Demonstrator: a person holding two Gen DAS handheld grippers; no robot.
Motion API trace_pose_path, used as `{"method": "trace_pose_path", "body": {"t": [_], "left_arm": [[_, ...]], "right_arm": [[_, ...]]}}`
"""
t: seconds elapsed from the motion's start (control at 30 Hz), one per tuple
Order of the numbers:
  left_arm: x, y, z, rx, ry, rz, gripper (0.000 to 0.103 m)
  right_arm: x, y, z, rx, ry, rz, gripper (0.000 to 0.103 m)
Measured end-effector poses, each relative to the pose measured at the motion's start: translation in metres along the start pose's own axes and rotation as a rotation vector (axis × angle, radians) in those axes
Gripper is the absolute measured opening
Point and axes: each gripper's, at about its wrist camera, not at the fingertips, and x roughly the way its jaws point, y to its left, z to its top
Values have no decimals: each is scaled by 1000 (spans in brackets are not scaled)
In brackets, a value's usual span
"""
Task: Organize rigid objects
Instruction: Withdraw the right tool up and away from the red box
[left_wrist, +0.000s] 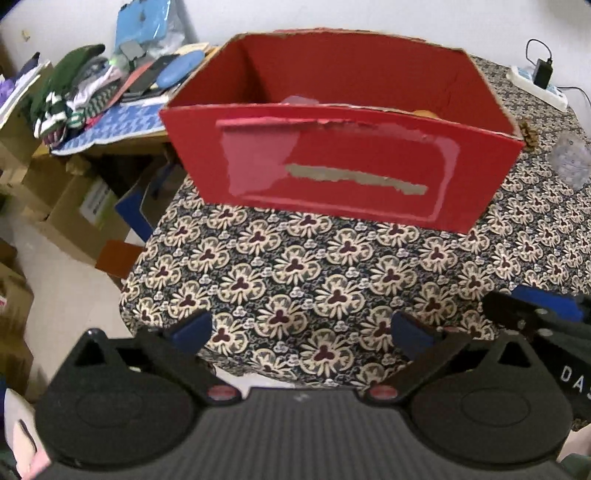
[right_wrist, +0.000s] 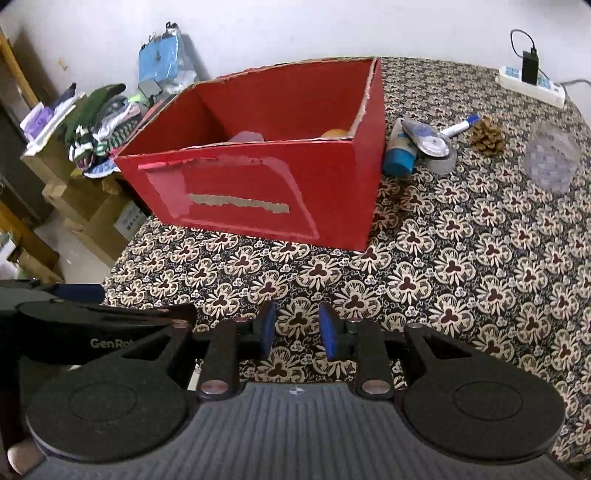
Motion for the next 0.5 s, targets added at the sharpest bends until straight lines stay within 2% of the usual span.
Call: {"method": "trace_pose_path", "body": {"t": [0.3,0.5], "left_arm": [[-3,20,28,30,-37,12,103],[2,30,45,63,-54,24,103]], "right_arm": [[14,12,24,37,18,-68,10],[24,25,37,50,36,-79,10]]}}
